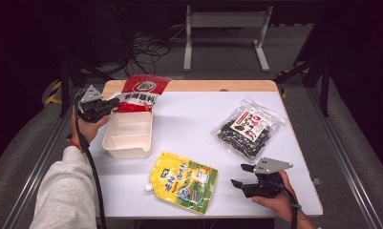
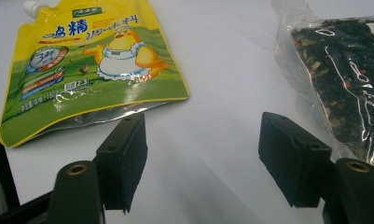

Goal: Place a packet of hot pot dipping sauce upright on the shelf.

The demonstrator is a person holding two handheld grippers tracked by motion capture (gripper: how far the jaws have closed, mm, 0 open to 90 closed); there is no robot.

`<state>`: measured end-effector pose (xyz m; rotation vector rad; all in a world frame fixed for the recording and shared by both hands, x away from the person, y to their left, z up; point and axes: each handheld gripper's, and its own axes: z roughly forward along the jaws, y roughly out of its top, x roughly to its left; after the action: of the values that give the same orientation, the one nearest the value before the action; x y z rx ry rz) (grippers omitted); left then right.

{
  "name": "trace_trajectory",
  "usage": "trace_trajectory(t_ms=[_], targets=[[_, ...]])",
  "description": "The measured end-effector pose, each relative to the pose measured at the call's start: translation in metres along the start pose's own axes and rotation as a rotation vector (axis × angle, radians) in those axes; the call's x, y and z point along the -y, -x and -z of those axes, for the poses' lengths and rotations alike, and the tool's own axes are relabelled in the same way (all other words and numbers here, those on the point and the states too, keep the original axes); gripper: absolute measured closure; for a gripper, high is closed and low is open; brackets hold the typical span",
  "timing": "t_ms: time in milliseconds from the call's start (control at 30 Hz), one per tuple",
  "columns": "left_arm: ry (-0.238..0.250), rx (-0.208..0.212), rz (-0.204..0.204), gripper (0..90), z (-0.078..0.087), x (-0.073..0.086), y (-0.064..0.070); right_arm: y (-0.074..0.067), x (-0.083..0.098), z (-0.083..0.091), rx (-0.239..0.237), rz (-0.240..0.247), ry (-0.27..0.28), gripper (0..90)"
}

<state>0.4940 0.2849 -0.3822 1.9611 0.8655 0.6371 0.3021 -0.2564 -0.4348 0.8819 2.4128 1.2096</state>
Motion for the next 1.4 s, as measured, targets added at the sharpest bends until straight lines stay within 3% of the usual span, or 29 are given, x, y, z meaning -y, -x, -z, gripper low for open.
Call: trace_trajectory(t_ms=[67,100,200,267,467,533,667,700,733,800,933,1067,1167,1200,1233,1300,1333,1400], targets=[[-0.054,-0.024,-0.015,90.0,-0.001,0.006,0.000,0.000,0.000,-0.001,-0.001,0.001,-0.006,32.2],[-0.073,-0.011,-0.015,90.0,-0.003,0.009,0.000,0.000,0.000,-0.001,0.001,0.003,-0.008,32.2],[-0.091,-0.029,0.002,89.5,-0.010,0.014,-0.001,0.001,0.000,-0.002,-0.001,0.001,-0.007,32.0],[-0.079,-0.004,0.019,88.5,-0.015,0.014,-0.002,0.001,0.000,-0.002,0.003,-0.001,-0.008,32.1],[-0.148,-0.065,-0.040,88.1,-0.025,0.006,0.005,0.001,-0.001,-0.005,-0.004,0.003,-0.012,31.9],[-0.163,-0.056,-0.027,89.8,-0.028,0.009,0.002,0.002,-0.001,-0.006,-0.007,-0.001,-0.013,31.9],[-0.142,-0.035,0.007,89.9,-0.028,0.008,-0.001,0.002,-0.001,-0.005,-0.006,-0.001,-0.010,31.9],[-0.095,-0.026,0.011,89.8,-0.024,0.007,-0.001,0.002,-0.001,-0.005,-0.006,-0.001,-0.010,31.9],[-0.095,-0.026,0.011,89.5,-0.024,0.007,-0.001,0.002,-0.001,-0.005,-0.006,-0.001,-0.010,31.9],[-0.015,-0.010,0.068,88.8,-0.017,0.004,-0.004,0.002,-0.002,-0.005,-0.008,0.001,-0.009,31.9],[-0.014,-0.014,0.038,85.1,-0.020,-0.001,-0.002,0.003,-0.001,-0.006,-0.004,0.000,-0.012,31.9],[-0.031,-0.053,0.049,83.5,-0.033,-0.003,0.001,0.002,-0.001,-0.006,-0.004,0.003,-0.017,31.9],[0.053,-0.067,0.060,80.2,-0.028,-0.007,0.005,0.002,0.000,-0.006,-0.005,0.010,-0.020,31.9],[0.053,-0.067,0.060,80.2,-0.028,-0.007,0.005,0.002,0.000,-0.006,-0.005,0.010,-0.020,31.9],[0.107,-0.077,0.068,80.2,-0.022,-0.010,0.005,0.002,0.000,-0.006,-0.006,0.011,-0.019,31.9],[0.139,-0.111,0.069,78.2,-0.015,-0.012,0.005,0.002,0.000,-0.006,-0.005,0.011,-0.021,31.9],[0.158,-0.108,0.078,76.2,-0.013,-0.011,0.003,0.003,0.001,-0.006,-0.005,0.008,-0.021,32.0],[0.137,-0.107,0.088,73.3,-0.013,-0.011,0.001,0.003,0.001,-0.006,-0.003,0.008,-0.024,31.9]])
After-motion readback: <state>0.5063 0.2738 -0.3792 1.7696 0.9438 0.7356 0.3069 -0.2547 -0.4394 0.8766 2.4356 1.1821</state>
